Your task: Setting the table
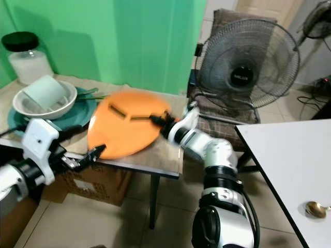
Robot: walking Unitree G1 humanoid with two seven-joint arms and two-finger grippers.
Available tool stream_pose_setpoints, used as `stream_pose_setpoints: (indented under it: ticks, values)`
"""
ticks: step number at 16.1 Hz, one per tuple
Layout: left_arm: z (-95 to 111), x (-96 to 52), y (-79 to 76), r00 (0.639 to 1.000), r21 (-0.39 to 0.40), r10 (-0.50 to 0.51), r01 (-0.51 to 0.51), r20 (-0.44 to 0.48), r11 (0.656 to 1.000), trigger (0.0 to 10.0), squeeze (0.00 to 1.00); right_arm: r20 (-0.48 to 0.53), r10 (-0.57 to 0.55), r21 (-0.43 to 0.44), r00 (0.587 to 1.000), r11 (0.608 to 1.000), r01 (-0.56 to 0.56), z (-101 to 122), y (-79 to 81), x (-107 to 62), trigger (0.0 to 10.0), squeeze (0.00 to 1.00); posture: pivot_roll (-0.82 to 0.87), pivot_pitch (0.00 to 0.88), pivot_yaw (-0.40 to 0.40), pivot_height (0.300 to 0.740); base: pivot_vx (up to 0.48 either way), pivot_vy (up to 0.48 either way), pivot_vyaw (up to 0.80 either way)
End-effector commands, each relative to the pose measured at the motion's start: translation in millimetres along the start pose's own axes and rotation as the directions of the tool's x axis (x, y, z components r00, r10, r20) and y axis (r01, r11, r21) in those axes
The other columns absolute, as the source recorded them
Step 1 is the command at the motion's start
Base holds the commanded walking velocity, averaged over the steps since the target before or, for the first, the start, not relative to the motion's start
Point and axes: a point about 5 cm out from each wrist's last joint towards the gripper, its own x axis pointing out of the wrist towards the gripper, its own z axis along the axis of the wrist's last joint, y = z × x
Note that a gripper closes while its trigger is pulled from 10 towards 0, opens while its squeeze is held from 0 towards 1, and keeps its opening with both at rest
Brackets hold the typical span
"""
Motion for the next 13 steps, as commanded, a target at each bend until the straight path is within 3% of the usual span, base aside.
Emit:
stream_pose_setpoints:
  ticks: [1, 3, 4, 6, 8, 10, 12, 13]
  values:
    - [10.2, -2.0, 0.8, 0.999, 0.015, 0.002, -0.002, 0.032, 1.0, 10.0, 0.0, 0.063, 0.062, -0.01, 0.996, 0.998, -0.062, 14.3, 8.8, -11.6, 0.0, 0.0, 0.04, 0.0, -0.056, 0.74, 0.0, 0.0, 0.0]
    - [17.8, -3.3, 4.2, 0.998, 0.025, 0.021, -0.023, 0.056, 0.999, 10.0, 0.0, 0.132, 0.099, -0.106, 0.986, 0.991, -0.085, 25.4, 18.5, -30.7, 0.0, 0.0, 0.03, 0.0, -0.038, 0.74, 0.0, 0.0, 0.0]
    - [20.8, -2.3, 6.3, 0.996, 0.031, 0.047, -0.049, 0.071, 0.998, 10.0, 0.0, 0.174, 0.102, -0.225, 0.98, 0.972, -0.061, 29.5, 25.7, -37.7, 0.0, 0.0, 0.03, 0.0, -0.031, 0.74, 0.0, 0.0, 0.0]
    - [24.2, 3.7, 8.3, 0.983, 0.03, 0.147, -0.151, 0.113, 0.988, 10.0, 0.0, 0.234, 0.171, -0.471, 0.957, 0.881, -0.042, 31.9, 49.2, -56.6, 0.0, 0.0, 0.02, 0.0, -0.02, 0.74, 0.0, 0.0, 0.0]
    - [25.7, 7.5, 2.9, 0.967, 0.03, 0.208, -0.214, 0.148, 0.976, 10.0, 0.0, 0.302, 0.253, -0.546, 0.919, 0.836, -0.05, 32.9, 71.7, -76.8, 0.0, 0.0, 0.01, 0.0, -0.025, 0.74, 0.0, 0.0, 0.0]
    - [26.5, 8.6, 0.6, 0.952, 0.035, 0.26, -0.269, 0.162, 0.963, 10.0, 0.0, 0.344, 0.28, -0.571, 0.896, 0.82, -0.037, 29.3, 81.5, -90.2, 0.0, 0.0, 0.0, 0.0, -0.021, 0.74, 0.0, 0.0, 0.0]
    - [27.5, 10.7, -1.3, 0.929, 0.047, 0.322, -0.335, 0.184, 0.941, 10.0, 0.0, 0.369, 0.289, -0.673, 0.883, 0.739, 0.039, 19.8, 89.1, -103.2, 0.0, 0.0, -0.01, 0.0, -0.018, 0.74, 0.0, 0.0, 0.0]
    - [27.0, 11.5, -1.6, 0.925, 0.051, 0.332, -0.346, 0.185, 0.937, 10.0, 0.0, 0.375, 0.294, -0.69, 0.879, 0.721, 0.054, 18.1, 90.1, -105.3, 0.0, 0.0, -0.01, 0.0, -0.016, 0.74, 0.0, 0.0, 0.0]
